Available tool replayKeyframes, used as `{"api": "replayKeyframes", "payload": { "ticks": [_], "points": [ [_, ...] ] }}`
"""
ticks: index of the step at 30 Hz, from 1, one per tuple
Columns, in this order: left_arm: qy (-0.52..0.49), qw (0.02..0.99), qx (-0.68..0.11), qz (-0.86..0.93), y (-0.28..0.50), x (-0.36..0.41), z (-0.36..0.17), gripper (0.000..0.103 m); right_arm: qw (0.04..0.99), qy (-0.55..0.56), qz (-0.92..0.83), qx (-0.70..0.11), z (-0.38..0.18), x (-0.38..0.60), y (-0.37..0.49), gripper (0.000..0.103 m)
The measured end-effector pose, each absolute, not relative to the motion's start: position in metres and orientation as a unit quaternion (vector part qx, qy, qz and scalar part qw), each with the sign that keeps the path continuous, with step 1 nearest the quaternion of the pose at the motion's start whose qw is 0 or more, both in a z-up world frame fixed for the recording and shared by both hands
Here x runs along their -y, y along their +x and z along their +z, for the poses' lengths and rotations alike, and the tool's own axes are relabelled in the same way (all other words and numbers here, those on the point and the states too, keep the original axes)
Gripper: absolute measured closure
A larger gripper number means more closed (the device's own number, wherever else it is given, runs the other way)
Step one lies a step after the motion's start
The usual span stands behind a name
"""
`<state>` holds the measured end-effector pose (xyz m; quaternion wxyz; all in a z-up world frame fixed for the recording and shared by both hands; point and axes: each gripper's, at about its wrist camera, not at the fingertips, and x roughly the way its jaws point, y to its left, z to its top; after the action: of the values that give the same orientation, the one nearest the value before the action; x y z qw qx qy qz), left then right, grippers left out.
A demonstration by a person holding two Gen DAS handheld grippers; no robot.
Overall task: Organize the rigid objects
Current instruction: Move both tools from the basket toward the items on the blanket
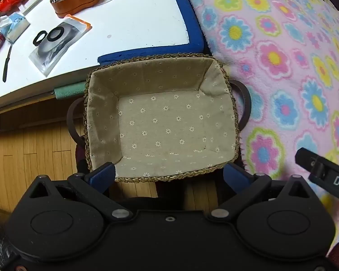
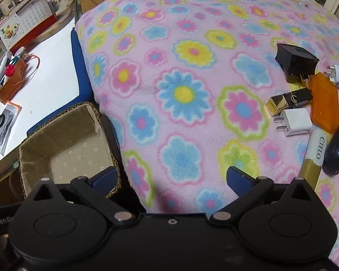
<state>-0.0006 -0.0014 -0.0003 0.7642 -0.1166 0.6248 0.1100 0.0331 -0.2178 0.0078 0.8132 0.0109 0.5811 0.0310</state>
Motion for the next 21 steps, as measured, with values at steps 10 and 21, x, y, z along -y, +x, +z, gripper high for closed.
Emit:
{"api": "replayKeyframes", "payload": {
  "ticks": [10, 21],
  "points": [
    [-0.11, 0.761, -0.629, 0.113, 0.0, 0.005, -0.005, 0.006, 0.817, 0.008, 0.034, -0.575, 0.011, 0.216, 0.025, 0.0],
    [-0.094, 0.764, -0.628, 0.113, 0.001, 0.015, -0.005, 0.006, 0.808, 0.007, 0.03, -0.588, -0.001, 0.22, 0.032, 0.0]
  ]
}}
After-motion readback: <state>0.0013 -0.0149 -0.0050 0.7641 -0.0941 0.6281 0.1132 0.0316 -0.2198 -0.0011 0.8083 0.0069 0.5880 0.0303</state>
